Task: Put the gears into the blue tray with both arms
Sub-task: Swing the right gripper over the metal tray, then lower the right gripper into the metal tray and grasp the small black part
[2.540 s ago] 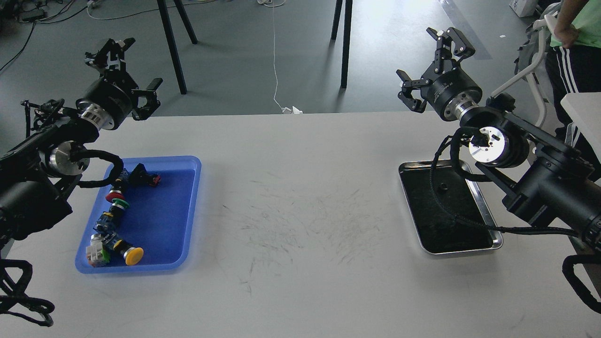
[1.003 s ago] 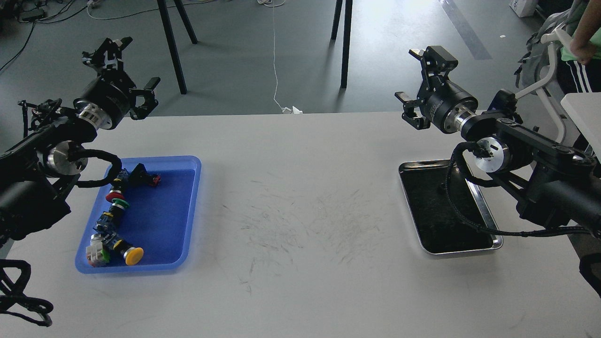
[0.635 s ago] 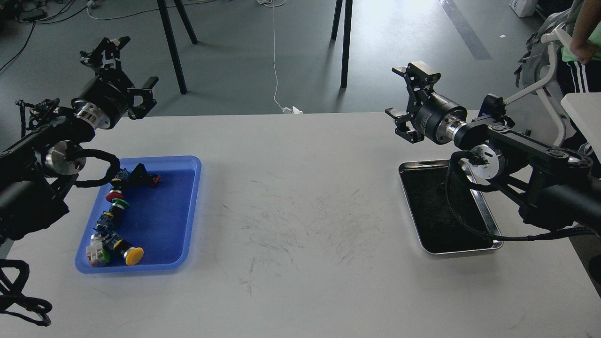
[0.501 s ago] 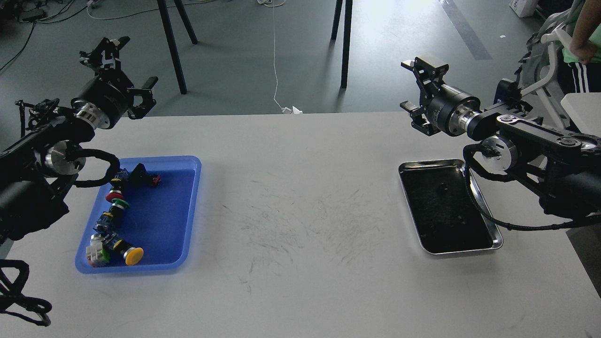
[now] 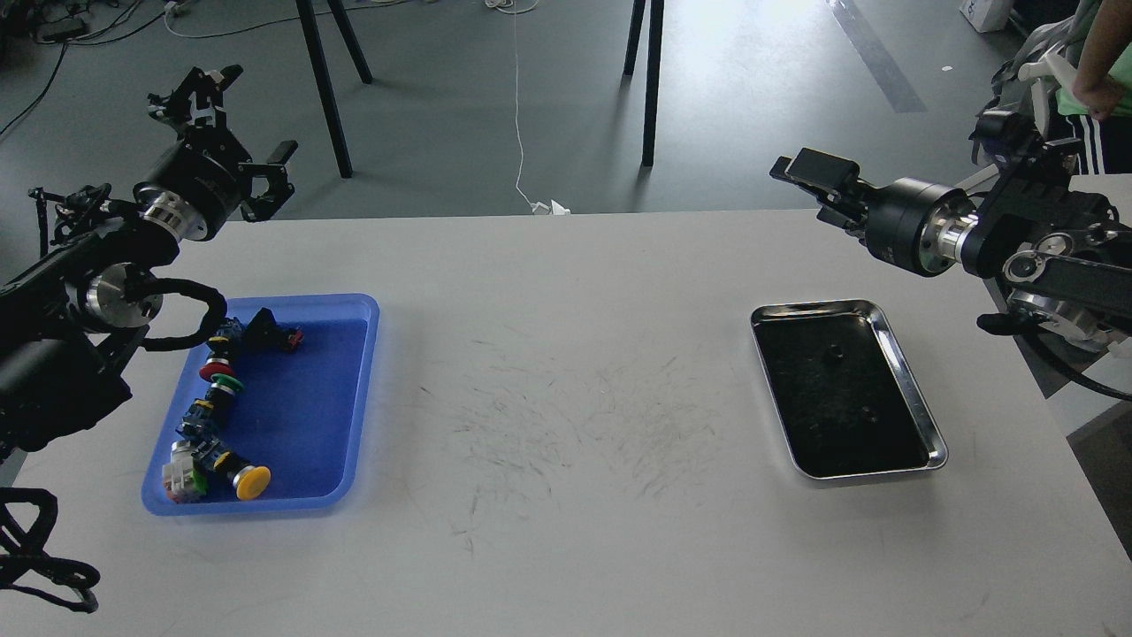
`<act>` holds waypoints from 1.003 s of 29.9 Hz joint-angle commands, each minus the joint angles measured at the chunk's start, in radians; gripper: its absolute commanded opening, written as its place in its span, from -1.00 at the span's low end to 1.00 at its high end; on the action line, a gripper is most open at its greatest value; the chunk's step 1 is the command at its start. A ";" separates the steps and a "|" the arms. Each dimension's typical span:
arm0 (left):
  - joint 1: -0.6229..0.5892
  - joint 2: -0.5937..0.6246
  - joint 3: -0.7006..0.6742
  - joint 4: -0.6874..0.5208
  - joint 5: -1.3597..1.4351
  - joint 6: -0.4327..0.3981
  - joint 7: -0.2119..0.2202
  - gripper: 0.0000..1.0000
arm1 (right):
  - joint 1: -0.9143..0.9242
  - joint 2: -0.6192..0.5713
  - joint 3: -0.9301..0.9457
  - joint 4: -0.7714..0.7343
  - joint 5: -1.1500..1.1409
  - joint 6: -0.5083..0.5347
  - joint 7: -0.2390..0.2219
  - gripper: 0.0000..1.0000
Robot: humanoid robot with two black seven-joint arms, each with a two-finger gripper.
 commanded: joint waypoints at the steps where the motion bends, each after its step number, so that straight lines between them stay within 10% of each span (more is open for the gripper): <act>1: 0.000 0.001 0.000 0.000 0.000 0.000 0.000 0.96 | 0.104 -0.019 -0.178 0.037 -0.106 0.003 0.090 0.95; 30: 0.009 -0.007 -0.001 0.000 0.000 0.000 0.000 0.96 | 0.038 0.007 -0.500 -0.101 -0.764 -0.036 0.193 0.95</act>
